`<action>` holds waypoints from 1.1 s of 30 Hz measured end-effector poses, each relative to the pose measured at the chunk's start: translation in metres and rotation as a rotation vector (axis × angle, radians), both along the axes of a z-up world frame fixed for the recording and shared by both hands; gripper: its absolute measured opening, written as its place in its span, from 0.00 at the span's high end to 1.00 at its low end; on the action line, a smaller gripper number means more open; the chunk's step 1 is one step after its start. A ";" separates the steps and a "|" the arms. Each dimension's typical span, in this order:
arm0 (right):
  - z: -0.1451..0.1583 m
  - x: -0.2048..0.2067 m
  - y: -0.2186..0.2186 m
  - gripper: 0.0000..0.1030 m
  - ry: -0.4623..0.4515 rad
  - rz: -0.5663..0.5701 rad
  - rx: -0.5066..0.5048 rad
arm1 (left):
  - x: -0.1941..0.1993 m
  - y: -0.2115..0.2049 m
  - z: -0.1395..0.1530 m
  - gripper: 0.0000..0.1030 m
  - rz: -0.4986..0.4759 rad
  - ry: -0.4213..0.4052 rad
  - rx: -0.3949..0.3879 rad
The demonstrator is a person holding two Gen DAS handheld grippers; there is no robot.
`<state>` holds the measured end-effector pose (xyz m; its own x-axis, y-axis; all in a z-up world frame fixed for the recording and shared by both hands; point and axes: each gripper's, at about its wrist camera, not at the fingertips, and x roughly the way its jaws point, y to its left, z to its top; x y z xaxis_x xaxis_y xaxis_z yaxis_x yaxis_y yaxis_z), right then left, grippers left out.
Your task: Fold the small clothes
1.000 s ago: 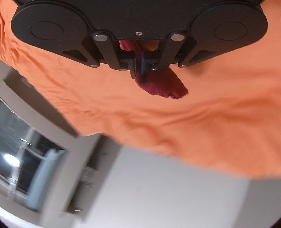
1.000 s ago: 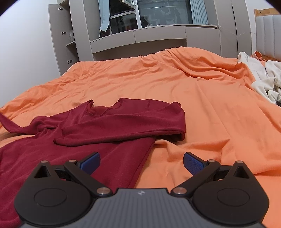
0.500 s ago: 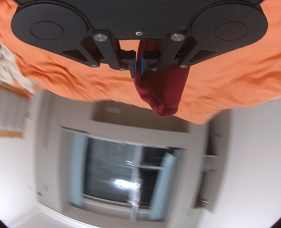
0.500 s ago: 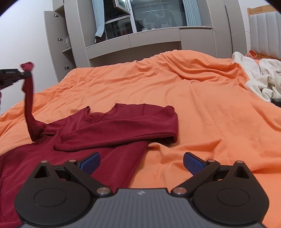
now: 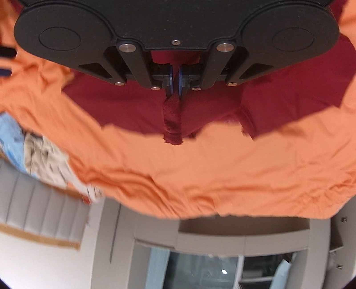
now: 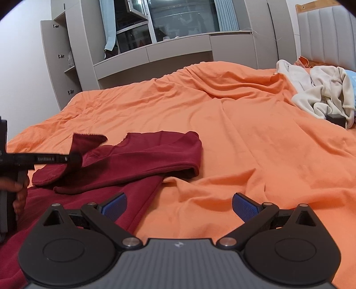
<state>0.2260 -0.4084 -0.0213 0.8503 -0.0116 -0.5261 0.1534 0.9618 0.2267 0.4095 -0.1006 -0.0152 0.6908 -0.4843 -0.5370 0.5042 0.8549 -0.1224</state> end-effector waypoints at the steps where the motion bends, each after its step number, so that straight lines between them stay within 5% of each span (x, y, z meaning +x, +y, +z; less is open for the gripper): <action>1: -0.001 0.001 0.000 0.00 0.002 0.001 0.000 | -0.003 -0.001 -0.005 0.95 -0.009 0.009 0.013; 4: -0.003 0.003 0.003 0.00 0.008 0.008 -0.006 | -0.006 0.000 -0.012 0.90 -0.026 0.038 0.016; 7: -0.005 0.004 0.006 0.00 0.014 0.017 -0.016 | -0.006 0.001 -0.012 0.70 -0.028 0.072 -0.016; 9: -0.006 0.005 0.008 0.00 0.017 0.021 -0.019 | -0.004 0.001 -0.010 0.45 -0.026 0.087 -0.027; 18: -0.005 0.017 0.012 0.00 0.017 0.069 -0.008 | -0.008 0.045 0.013 0.05 0.111 0.123 -0.054; 26: 0.001 0.054 0.026 0.00 0.005 0.158 0.026 | 0.009 0.158 0.039 0.01 0.371 0.084 -0.012; 33: 0.010 0.101 0.054 0.03 0.001 0.278 0.065 | 0.044 0.221 0.033 0.01 0.379 0.086 -0.079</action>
